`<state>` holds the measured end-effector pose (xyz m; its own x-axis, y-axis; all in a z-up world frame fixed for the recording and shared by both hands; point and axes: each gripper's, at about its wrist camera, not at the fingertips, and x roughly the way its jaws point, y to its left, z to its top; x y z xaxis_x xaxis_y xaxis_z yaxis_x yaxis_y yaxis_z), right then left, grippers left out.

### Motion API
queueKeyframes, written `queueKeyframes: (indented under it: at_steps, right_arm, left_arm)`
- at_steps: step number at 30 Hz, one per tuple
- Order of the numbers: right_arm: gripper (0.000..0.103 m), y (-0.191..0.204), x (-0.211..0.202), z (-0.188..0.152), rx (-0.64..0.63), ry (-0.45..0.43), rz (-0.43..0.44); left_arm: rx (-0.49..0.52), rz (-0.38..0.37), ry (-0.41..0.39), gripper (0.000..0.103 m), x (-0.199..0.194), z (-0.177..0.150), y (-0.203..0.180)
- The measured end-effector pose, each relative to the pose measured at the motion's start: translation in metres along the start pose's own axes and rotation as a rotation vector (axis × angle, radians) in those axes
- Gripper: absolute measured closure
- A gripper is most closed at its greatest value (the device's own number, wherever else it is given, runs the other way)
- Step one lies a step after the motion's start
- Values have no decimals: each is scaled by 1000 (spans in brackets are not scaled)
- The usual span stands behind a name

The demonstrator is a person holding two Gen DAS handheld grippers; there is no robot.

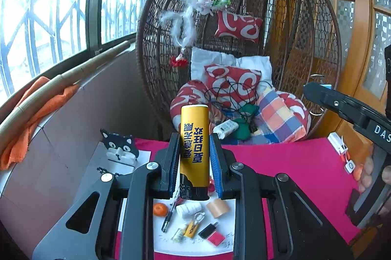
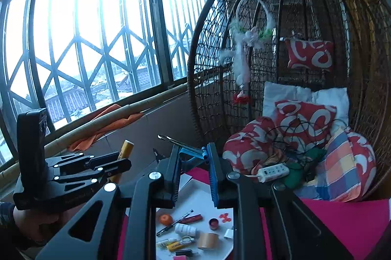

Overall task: Organize rigid objects
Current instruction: 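Carry the yellow lighter and blue binder clip over the tray, then open both grippers to drop the lighter and clip into the tray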

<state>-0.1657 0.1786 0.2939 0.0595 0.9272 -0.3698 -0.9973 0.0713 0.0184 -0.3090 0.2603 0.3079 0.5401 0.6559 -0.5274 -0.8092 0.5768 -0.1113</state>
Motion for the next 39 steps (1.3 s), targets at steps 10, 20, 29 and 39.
queueKeyframes:
  at_steps: [10, 20, 29, 39]
  right_arm:
    - [84, 6, 53, -16, 71, 109, -32]
    - [84, -26, 119, -73, 225, 347, -117]
    - [84, -37, 179, -145, 247, 618, -173]
    - [83, -30, 200, -175, 221, 730, -187]
  left_arm:
    - [-16, -67, 98, 80, 38, -5, 33]
    - [-40, -192, 401, 80, 135, -49, 43]
    - [-39, -170, 687, 80, 226, -111, 36]
    - [-34, -105, 770, 80, 237, -137, 39]
